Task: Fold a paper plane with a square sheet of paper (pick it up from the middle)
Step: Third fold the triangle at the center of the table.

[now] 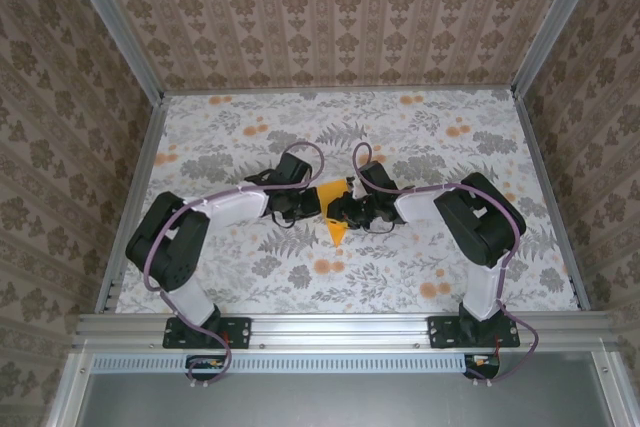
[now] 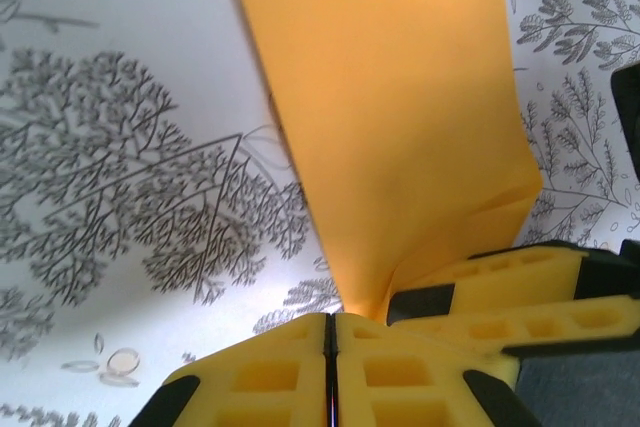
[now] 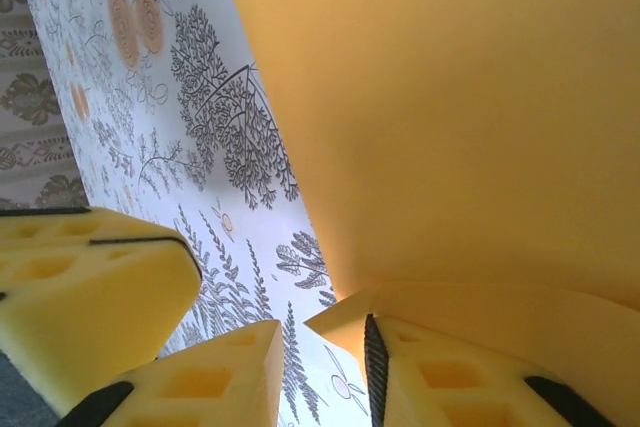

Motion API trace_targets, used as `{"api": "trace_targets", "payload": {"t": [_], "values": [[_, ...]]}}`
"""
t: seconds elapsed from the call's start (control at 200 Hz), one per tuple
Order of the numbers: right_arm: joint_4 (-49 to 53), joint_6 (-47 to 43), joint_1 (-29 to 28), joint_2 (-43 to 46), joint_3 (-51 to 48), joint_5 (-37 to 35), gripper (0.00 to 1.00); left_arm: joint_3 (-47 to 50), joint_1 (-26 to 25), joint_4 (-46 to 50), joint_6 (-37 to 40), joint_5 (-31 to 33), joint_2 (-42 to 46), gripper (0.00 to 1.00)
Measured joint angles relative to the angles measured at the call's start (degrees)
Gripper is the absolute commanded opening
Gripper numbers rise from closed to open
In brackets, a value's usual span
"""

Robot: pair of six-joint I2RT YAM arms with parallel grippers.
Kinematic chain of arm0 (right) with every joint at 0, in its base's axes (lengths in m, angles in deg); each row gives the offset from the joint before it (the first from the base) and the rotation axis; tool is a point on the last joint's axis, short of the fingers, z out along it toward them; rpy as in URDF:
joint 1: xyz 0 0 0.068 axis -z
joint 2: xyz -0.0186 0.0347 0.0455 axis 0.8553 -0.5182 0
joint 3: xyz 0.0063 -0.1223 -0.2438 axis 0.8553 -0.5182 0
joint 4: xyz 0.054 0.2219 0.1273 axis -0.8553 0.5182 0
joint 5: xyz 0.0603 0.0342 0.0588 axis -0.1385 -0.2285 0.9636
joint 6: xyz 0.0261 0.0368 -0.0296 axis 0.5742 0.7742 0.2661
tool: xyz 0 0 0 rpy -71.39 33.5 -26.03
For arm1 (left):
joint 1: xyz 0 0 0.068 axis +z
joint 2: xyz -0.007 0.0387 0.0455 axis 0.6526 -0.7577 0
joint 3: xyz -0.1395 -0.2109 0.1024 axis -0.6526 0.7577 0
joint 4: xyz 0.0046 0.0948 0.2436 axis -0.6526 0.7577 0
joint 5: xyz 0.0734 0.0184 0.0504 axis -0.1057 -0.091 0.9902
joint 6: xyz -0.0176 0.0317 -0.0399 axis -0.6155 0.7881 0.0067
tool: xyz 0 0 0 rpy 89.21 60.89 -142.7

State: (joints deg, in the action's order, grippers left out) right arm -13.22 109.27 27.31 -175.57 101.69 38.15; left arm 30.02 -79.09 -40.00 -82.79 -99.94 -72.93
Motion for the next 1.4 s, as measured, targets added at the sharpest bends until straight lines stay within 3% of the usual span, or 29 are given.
{"api": "trace_targets", "payload": {"t": [0.115,0.375,0.65,1.4], "values": [[0.0,0.0,0.0,0.0,0.0,0.0,0.29,2.5,0.5,-1.0,-1.5,-0.1,1.9,0.11],[1.4,0.0,0.0,0.0,-0.1,-2.2,0.09,6.3,0.7,-7.1,-4.3,-3.3,3.0,0.07],[2.0,-0.3,0.0,0.0,-0.2,-3.0,0.00,5.9,-0.7,-10.9,-4.6,-6.3,1.3,0.03],[2.0,-0.3,0.0,0.0,-0.2,-3.0,0.00,2.9,-1.1,-12.3,-4.9,-7.1,-4.8,0.00]]}}
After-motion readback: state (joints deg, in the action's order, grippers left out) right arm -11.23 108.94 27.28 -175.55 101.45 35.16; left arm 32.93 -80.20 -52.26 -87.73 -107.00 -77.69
